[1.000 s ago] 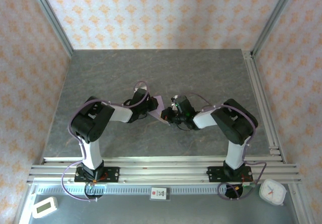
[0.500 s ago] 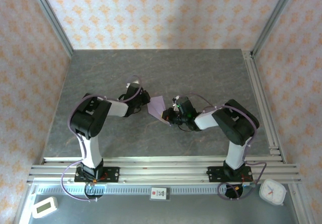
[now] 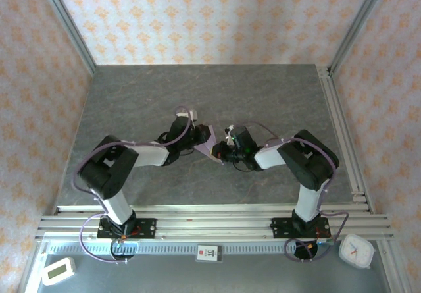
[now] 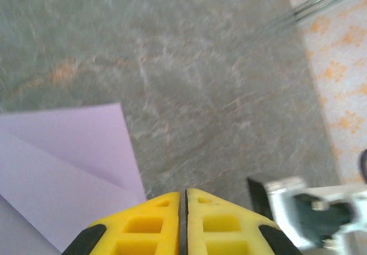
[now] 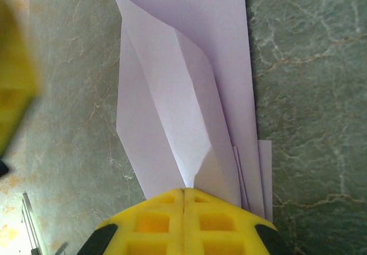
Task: Fold a paper plane with a square sheet of paper (pick it up from the middle)
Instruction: Fourth fold the wing at the center of the table.
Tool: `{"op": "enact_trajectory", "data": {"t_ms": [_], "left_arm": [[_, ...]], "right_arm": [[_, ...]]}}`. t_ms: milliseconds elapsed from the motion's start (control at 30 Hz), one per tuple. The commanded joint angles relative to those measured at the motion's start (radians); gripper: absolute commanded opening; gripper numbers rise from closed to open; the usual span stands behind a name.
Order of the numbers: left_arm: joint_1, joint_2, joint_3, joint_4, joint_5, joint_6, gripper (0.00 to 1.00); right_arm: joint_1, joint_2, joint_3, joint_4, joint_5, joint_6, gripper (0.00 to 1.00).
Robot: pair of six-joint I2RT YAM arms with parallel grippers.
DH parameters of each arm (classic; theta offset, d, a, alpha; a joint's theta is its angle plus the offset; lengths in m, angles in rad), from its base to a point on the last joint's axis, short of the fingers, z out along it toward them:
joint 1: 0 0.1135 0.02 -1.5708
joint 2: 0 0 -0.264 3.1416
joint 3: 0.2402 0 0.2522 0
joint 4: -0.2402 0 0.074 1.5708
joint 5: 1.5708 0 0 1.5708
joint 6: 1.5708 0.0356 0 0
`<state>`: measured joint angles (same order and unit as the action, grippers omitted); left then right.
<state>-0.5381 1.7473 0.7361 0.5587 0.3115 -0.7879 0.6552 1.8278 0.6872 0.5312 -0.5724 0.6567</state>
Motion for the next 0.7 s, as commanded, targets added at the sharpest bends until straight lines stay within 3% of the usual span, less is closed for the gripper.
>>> {"op": "enact_trajectory", "data": {"t_ms": [0,133,200,400,667], "left_arm": [[-0.004,0.077,0.018,0.101,0.053,-0.048,0.11],[-0.005,0.141,0.042,0.109,0.044,-0.043,0.10],[-0.004,0.154,0.056,0.045,-0.001,-0.037,0.00],[-0.002,0.198,0.057,-0.065,-0.074,-0.034,0.00],[0.003,0.202,0.033,-0.065,-0.094,-0.024,0.00]], "right_arm": [[-0.006,0.059,-0.040,-0.220,0.027,-0.029,0.00],[-0.006,0.059,-0.043,-0.218,0.012,-0.041,0.00],[-0.004,0.048,-0.054,-0.213,0.002,-0.057,0.00],[-0.002,-0.014,-0.108,-0.217,-0.040,-0.109,0.00],[0.026,-0.067,-0.197,-0.226,-0.053,-0.118,0.00]]}}
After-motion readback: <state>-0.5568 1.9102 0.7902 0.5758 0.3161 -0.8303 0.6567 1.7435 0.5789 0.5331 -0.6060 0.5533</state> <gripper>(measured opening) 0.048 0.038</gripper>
